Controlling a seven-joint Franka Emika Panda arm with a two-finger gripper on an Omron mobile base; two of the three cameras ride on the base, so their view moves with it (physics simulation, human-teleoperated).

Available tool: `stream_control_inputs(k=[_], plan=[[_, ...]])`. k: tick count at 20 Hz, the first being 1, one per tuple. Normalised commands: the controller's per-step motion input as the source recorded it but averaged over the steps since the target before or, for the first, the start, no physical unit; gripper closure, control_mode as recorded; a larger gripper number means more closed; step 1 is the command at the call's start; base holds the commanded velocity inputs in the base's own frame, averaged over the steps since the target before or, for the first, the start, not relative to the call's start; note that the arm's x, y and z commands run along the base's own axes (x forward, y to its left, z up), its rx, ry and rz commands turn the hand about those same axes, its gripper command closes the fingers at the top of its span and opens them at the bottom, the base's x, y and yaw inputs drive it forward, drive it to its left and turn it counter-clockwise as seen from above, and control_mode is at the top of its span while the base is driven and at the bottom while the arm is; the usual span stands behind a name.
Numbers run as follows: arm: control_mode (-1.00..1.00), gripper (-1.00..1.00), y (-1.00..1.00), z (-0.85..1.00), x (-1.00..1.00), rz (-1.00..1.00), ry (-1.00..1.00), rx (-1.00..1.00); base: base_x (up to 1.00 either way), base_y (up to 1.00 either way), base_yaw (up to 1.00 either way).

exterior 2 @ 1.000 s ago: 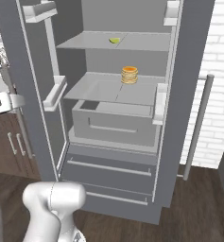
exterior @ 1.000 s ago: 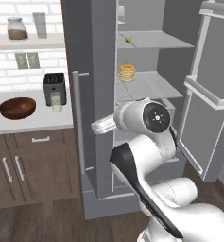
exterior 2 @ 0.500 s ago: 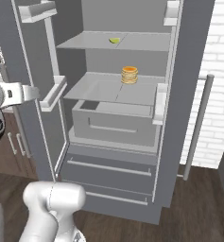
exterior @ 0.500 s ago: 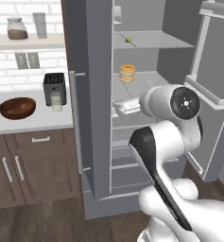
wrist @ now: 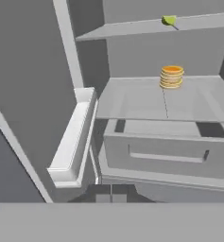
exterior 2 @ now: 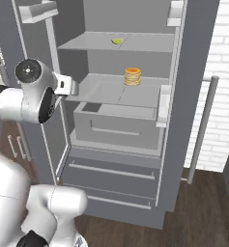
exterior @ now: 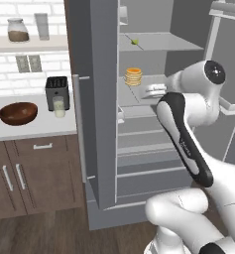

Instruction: Grab a lemon wedge from the fridge and one ice cube from the ice bowl, and put them in the glass of lemonade.

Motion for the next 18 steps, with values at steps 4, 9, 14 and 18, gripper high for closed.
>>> stream_control_inputs(k=[4, 9, 14, 18], plan=[[-1.0, 1.0, -0.11, 0.0, 0.95, 0.22, 0.16, 0.21, 0.0, 0.0, 0.0], [-1.0, 1.0, 0.06, -0.05, 0.29, 0.17, 0.02, 0.13, 0.0, 0.0, 0.0], [-1.0, -1.0, 0.44, -0.25, 0.3, 0.09, 0.01, 0.1, 0.0, 0.0, 0.0], [-1.0, -1.0, 0.6, -0.15, 0.24, 0.13, 0.0, 0.12, 0.0, 0.0, 0.0]])
